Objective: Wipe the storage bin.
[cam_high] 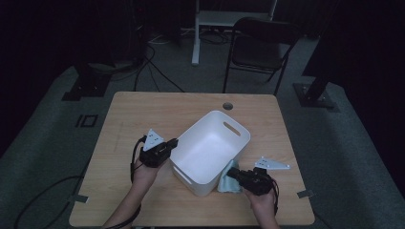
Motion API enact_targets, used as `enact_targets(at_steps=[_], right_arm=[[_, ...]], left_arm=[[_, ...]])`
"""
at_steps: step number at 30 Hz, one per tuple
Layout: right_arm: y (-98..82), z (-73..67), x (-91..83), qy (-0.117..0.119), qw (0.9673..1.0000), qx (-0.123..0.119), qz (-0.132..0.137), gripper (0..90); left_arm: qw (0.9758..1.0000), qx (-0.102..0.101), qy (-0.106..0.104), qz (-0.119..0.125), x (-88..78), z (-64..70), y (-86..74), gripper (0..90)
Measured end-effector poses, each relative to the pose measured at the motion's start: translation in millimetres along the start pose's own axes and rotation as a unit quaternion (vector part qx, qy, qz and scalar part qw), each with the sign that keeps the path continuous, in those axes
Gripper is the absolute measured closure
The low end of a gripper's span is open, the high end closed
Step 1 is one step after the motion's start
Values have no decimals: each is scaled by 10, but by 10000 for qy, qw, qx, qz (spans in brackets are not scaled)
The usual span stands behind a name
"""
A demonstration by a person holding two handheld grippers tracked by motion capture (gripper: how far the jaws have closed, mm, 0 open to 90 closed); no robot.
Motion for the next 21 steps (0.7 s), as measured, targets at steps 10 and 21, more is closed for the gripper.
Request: enact_targets(at_steps=[10,21], right_arm=[[-29,-96,27,32,9999,-92,59,851],[49,-321,-4,210,9984,-459,257,852]], left_arm=[[10000,-33,-6,14,2,11,-4,871],[10000,-35,11,17,8,30,-2,873]])
Point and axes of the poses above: each handheld gripper's, and its own axes: x roughly forward along the jaws, y roughly out of its top, z roughly to its right, the point moved 1 cm from there along x, roughly forward along the jaws, and after that the axes turned 11 degrees about y, right-handed, at the moved point
